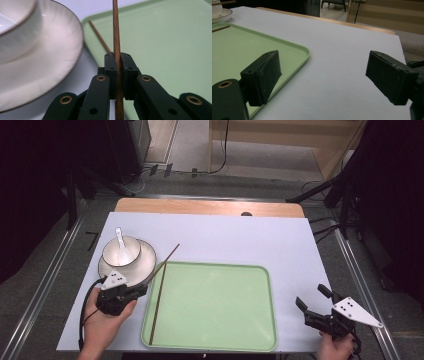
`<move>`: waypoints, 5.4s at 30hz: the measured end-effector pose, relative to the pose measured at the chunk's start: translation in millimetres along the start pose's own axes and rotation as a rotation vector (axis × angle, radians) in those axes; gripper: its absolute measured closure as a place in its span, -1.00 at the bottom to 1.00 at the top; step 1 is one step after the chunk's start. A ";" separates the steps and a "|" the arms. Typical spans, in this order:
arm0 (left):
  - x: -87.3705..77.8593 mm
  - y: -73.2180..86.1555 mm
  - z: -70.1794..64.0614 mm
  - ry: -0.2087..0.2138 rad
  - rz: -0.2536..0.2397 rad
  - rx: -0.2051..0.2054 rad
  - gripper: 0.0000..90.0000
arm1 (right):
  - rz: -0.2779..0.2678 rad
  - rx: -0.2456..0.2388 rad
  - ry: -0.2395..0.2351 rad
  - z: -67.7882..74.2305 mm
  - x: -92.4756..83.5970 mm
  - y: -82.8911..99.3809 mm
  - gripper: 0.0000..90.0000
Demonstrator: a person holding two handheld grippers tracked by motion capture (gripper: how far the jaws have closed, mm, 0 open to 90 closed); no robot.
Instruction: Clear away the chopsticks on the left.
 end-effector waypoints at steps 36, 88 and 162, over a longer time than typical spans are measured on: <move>24.7 39.9 -91.5 0.048 0.102 -0.030 0.86 | 0.000 -0.001 -0.008 -0.1 2.3 -0.5 -0.71; 124.9 -56.8 -120.3 0.057 0.106 0.088 1.00 | -0.012 0.022 -0.034 -2.3 4.4 1.2 -0.71; 50.0 10.9 -31.0 0.014 0.064 -0.036 1.00 | 0.015 0.006 -0.044 1.9 9.8 2.2 -0.71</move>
Point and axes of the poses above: each handheld gripper's, and its own axes: x roughly forward along the jaws, y roughly out of its underside, z roughly to its left, the point moved 6 cm from there along x, roughly forward along the jaws, and after that the axes turned 12 degrees about -y, right-handed, at the moved point
